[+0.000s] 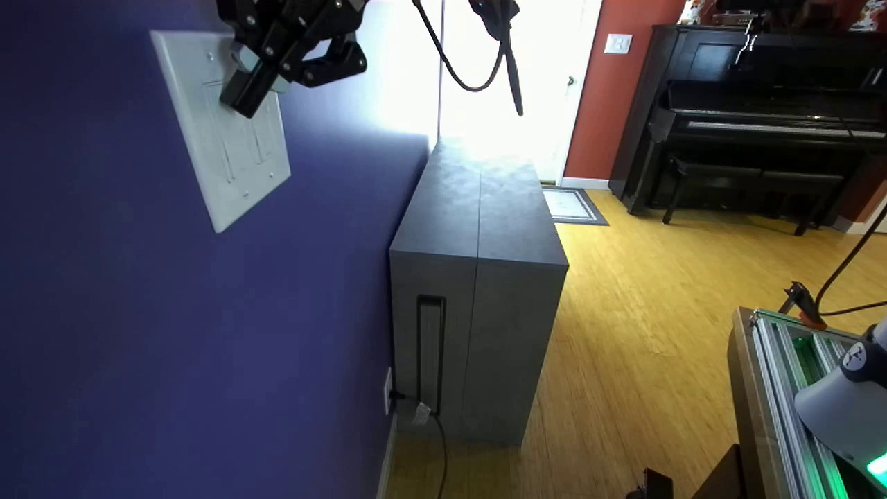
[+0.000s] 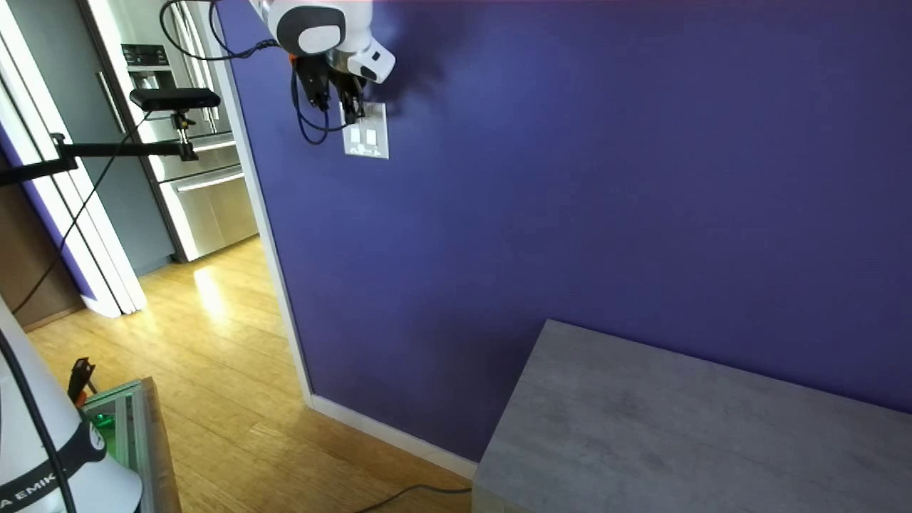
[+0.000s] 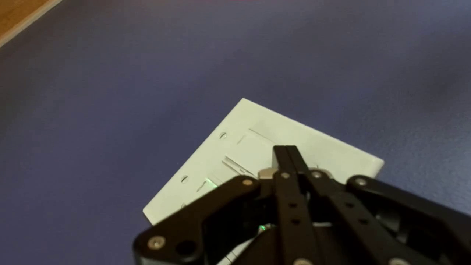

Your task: Press the left and the right switches on the wall and lift the lights dimming switch in the middle of the two lights switches

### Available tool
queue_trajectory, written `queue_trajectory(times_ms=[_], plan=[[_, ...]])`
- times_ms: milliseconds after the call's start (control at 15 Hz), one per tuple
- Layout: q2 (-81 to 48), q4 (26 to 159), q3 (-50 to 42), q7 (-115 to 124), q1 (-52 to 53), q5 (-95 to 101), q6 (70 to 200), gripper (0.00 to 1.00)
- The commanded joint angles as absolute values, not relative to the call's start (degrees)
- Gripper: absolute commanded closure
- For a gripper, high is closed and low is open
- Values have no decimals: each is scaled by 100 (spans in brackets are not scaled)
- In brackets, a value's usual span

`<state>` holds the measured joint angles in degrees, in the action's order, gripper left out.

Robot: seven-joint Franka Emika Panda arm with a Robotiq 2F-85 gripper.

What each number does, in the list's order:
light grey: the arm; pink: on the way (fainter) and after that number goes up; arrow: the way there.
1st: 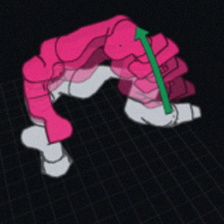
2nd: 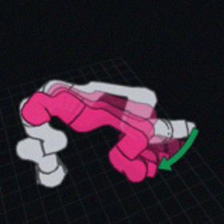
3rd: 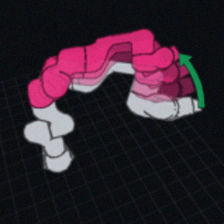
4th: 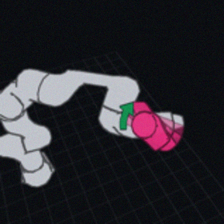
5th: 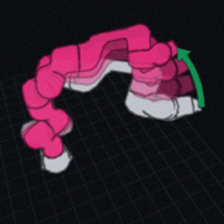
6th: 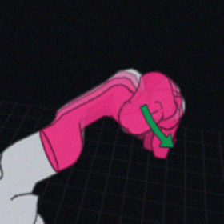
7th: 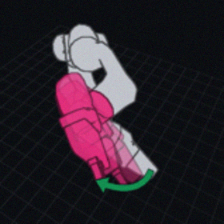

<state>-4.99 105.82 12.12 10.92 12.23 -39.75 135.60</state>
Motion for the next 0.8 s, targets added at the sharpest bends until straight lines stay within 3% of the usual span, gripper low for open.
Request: queue_trajectory(times_ms=[0, 733], plan=[[-534, 10580, 1250, 1269, 1258, -3985, 13666, 100], [-523, 10623, 1145, 1873, 1185, -3538, 13076, 100]])
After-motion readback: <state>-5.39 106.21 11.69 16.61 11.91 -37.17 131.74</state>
